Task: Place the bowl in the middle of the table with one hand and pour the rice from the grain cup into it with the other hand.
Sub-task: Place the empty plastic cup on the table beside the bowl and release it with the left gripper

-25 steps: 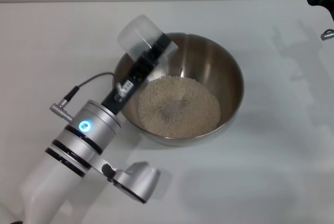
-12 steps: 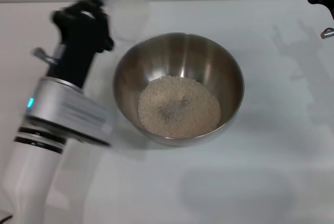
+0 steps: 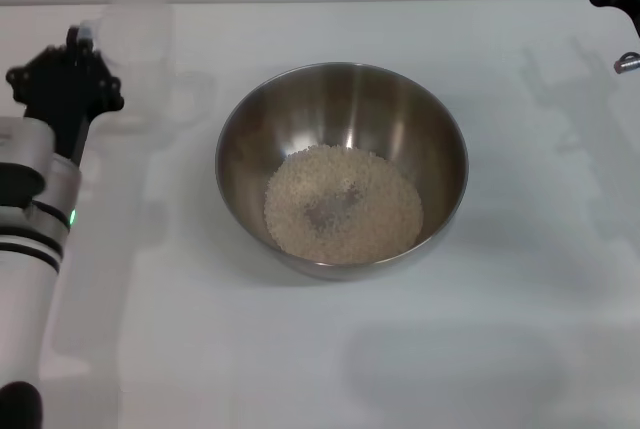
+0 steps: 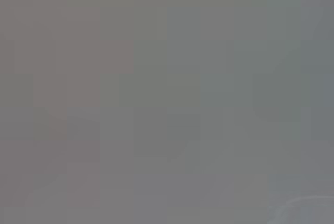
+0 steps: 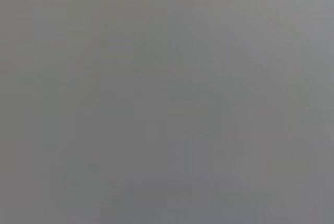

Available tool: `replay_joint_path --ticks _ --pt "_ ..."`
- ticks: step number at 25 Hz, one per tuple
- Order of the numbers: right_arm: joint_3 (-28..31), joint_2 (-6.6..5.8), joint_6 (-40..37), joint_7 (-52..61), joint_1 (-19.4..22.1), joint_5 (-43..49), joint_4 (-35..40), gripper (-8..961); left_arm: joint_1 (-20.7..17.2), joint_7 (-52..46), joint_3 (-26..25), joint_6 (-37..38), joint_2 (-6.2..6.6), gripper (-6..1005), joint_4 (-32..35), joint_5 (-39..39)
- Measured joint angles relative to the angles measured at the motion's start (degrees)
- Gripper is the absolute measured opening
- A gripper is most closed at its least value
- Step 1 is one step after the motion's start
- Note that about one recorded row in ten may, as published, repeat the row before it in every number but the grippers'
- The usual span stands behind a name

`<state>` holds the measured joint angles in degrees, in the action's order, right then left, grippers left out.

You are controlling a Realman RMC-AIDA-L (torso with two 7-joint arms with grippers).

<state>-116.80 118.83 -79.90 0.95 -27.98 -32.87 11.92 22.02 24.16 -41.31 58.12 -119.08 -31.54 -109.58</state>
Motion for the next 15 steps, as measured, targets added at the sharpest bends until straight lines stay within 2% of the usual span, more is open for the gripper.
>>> replay_joint_path --ticks 3,4,15 --pt "0.0 0.0 -0.07 0.0 0.02 0.08 0.0 654 0.72 -3.67 -0.44 -2.18 -0.02 134 2.12 0.0" --pt "0.0 0.0 -0.07 0.0 0.02 0.09 0.0 654 1.74 -7.58 -0.82 -5.39 -0.01 136 4.7 0.0" --pt "-0.01 0.0 0.07 0.1 -0.04 0.19 0.0 654 2.63 -8.91 -1.36 -9.99 -0.01 151 6.24 -0.01"
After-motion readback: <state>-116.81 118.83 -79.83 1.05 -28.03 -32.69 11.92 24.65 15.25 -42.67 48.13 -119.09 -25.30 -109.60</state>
